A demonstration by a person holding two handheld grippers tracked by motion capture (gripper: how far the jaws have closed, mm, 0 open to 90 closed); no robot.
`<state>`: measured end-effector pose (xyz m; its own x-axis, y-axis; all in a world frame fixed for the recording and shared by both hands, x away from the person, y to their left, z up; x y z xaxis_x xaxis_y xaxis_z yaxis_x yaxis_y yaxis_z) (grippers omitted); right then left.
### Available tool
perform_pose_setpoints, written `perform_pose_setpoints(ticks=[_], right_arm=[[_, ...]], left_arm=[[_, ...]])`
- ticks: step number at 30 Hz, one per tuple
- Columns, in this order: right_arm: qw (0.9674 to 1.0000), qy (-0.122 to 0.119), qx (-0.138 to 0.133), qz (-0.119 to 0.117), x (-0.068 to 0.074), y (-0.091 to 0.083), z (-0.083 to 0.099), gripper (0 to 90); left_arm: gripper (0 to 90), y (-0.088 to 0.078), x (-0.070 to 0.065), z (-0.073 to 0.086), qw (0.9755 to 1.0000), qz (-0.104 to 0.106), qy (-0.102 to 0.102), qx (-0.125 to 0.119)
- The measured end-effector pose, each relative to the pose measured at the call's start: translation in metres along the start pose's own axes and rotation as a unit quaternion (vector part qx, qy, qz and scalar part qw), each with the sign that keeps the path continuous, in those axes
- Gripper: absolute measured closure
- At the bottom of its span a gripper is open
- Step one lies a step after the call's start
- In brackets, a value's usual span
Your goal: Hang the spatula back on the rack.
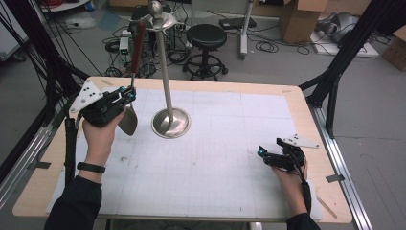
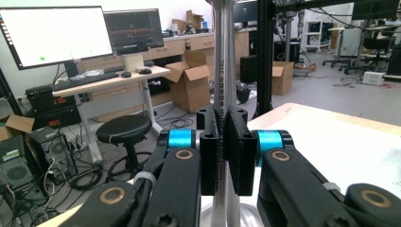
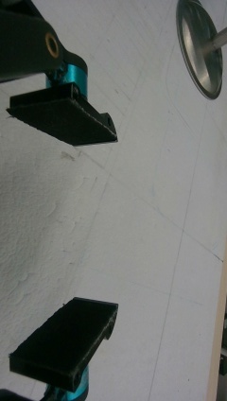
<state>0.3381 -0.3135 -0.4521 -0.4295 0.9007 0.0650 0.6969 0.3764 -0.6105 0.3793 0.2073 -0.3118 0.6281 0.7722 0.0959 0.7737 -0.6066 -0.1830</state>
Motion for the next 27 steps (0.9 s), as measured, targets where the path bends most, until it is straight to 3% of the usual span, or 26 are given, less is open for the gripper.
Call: perform_pose_setpoints(ticks=[14,18,22,27], right_arm=[[1.0,-0.002,0.001,0.0,0.0001,0.0009,0.0002,15.4],[1.0,-0.001,0.002,-0.002,0.0004,0.0014,0.0003,15.4],[1.0,-0.001,0.004,-0.002,0.0006,0.0015,0.0004,15.4],[1.0,-0.003,0.003,-0.001,0.0004,0.0013,0.0003,15.4]], left_arm=[[84.1,0.0045,-0.0002,0.0023,1.0,0.002,-0.001,0.007],[83.5,0.0058,-0.0003,0.0035,0.9998,-0.002,0.0,0.02],[82.7,0.0057,-0.0015,0.0019,0.9999,0.008,-0.001,0.01],[69.7,0.0022,-0.0035,-0.003,0.9999,0.003,-0.004,0.01]])
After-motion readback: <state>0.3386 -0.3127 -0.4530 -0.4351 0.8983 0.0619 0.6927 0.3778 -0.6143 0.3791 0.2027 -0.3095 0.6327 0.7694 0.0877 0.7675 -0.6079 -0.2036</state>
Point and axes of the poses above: each handheld gripper's, and its own axes: y roughly forward along the jaws, z roughly out of its underside, x roughly to its left, the point moved 3 cm from there along y, roughly forward along the jaws, and after that the axes turned 9 degrees about x, right-handed, at the moved point
